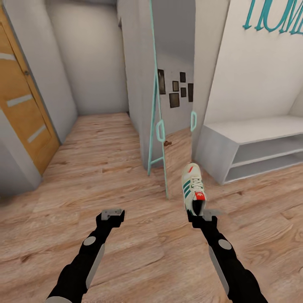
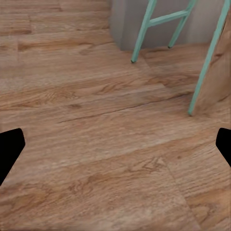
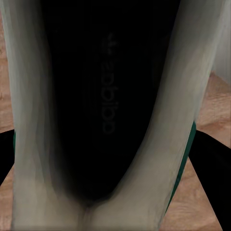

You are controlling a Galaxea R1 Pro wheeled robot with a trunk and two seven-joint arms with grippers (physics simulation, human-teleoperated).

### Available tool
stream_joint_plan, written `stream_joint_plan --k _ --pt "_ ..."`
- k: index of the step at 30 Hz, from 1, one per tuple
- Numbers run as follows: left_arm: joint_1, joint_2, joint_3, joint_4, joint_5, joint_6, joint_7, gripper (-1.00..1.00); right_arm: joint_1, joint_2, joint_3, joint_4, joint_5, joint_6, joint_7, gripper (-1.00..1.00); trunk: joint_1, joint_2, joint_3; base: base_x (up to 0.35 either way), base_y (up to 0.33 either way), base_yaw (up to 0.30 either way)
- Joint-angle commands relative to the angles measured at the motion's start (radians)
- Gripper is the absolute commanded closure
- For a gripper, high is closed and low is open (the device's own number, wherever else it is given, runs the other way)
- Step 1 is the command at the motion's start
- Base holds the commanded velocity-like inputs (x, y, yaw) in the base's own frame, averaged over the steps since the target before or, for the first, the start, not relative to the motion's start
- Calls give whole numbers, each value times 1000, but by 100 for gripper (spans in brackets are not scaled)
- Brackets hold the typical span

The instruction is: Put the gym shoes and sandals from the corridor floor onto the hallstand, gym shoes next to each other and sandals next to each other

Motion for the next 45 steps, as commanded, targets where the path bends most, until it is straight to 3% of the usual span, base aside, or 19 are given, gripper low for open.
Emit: stream_joint_plan --k 1,19,45 --pt "0 1 -1 -1 3 5 1 -100 0 0 -1 -2 0 6 2 100 0 0 0 0 0 286" --pt "0 -31 -9 6 23 2 -8 -100 0 1 2 -1 1 7 2 100 0 0 13 0 0 287" --pt "0 -26 -5 6 22 4 -5 -100 0 2 1 -1 -4 7 2 100 0 0 20 0 0 292"
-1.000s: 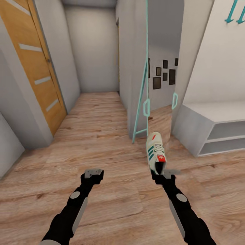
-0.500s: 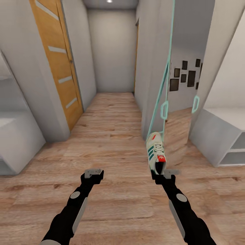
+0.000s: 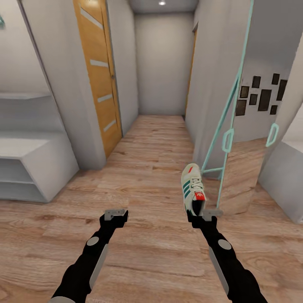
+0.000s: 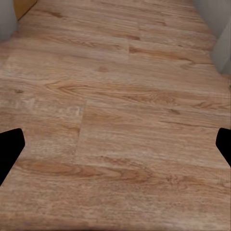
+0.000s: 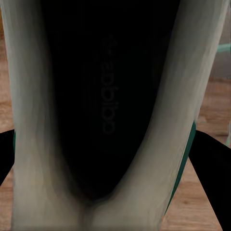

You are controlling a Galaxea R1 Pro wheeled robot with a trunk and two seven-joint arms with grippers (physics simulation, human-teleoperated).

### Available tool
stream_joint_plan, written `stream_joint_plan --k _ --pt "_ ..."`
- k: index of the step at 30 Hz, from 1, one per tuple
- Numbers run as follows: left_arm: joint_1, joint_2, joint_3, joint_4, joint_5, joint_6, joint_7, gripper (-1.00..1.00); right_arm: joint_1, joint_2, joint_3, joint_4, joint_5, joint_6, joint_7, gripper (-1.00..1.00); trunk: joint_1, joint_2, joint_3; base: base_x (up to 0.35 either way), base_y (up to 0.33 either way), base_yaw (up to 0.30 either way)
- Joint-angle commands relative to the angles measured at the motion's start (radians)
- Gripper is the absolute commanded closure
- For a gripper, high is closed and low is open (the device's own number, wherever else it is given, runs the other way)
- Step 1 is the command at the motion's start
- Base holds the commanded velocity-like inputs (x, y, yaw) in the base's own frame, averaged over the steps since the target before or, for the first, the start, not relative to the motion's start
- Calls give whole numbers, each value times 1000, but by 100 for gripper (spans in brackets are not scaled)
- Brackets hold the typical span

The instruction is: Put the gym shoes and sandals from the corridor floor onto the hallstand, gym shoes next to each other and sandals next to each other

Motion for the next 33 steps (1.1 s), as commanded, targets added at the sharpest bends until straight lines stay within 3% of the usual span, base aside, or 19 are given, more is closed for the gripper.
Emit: stream_joint_plan --k 1,33 --pt "0 0 -1 -1 5 5 0 -100 0 0 -1 -2 -1 6 2 100 0 0 0 0 0 293" --pt "0 0 1 -1 6 5 2 -100 0 -1 -1 -2 -1 6 2 100 0 0 15 9 13 293"
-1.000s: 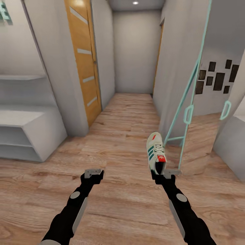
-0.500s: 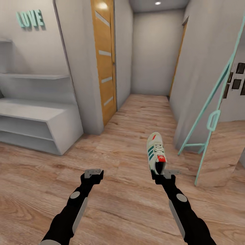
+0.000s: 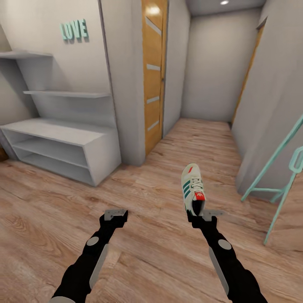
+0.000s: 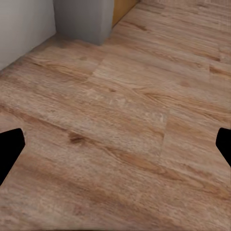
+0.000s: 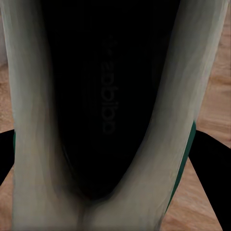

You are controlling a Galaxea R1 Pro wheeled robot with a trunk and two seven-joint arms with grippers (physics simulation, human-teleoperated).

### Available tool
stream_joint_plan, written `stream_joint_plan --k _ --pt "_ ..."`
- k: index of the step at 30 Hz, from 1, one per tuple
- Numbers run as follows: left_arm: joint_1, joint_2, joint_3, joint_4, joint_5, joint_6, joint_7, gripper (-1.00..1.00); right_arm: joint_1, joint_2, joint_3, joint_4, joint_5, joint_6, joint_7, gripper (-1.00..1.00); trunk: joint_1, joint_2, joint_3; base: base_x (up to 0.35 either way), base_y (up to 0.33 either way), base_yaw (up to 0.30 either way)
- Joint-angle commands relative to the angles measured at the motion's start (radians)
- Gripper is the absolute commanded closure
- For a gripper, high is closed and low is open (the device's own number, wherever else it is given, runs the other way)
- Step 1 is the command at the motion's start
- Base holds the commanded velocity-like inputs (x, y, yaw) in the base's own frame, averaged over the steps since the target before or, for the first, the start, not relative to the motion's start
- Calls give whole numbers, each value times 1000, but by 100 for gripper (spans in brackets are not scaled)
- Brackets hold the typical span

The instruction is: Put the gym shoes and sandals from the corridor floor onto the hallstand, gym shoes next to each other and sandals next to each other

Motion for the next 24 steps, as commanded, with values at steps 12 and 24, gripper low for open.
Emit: stream_joint_plan --k 12,24 --pt "0 -1 -1 -1 5 5 0 -100 0 0 -1 -2 -1 6 2 100 0 0 5 183 51 293" --pt "0 0 -1 -3 5 5 1 -100 0 0 -1 -2 -1 6 2 100 0 0 11 79 10 293"
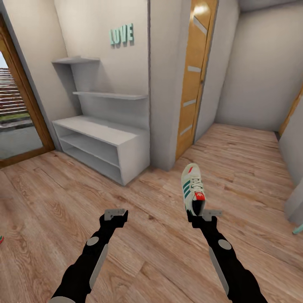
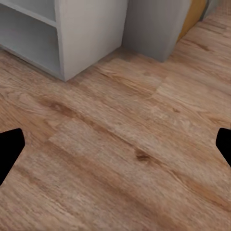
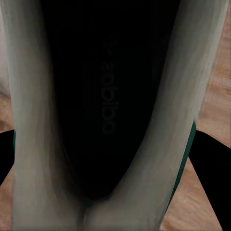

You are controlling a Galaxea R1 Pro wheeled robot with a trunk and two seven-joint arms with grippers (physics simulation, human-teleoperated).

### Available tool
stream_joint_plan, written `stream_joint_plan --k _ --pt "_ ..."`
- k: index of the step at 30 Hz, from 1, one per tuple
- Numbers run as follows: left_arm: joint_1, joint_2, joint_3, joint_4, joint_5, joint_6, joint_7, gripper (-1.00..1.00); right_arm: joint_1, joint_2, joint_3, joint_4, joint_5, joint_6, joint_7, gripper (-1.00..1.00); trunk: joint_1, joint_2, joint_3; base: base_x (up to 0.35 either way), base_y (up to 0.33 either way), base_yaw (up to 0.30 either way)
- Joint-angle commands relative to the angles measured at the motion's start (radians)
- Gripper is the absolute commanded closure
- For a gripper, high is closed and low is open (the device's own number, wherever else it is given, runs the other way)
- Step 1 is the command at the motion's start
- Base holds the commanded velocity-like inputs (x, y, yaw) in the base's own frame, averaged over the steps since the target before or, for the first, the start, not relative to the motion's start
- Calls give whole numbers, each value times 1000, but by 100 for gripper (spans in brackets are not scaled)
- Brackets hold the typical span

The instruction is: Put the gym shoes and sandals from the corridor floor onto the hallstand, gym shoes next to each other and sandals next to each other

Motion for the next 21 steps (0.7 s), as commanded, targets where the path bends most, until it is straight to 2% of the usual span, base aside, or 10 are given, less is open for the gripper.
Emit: stream_joint_plan --k 1,9,21 --pt "0 0 -1 -1 5 5 1 -100 0 0 -1 -2 -1 6 2 100 0 0 0 258 0 293" --pt "0 0 -1 -1 5 5 1 -100 0 0 -1 -2 -1 6 1 100 0 0 3 322 34 293" --pt "0 0 -1 -1 5 5 0 -100 0 0 -1 -2 -1 6 2 100 0 0 9 319 141 293"
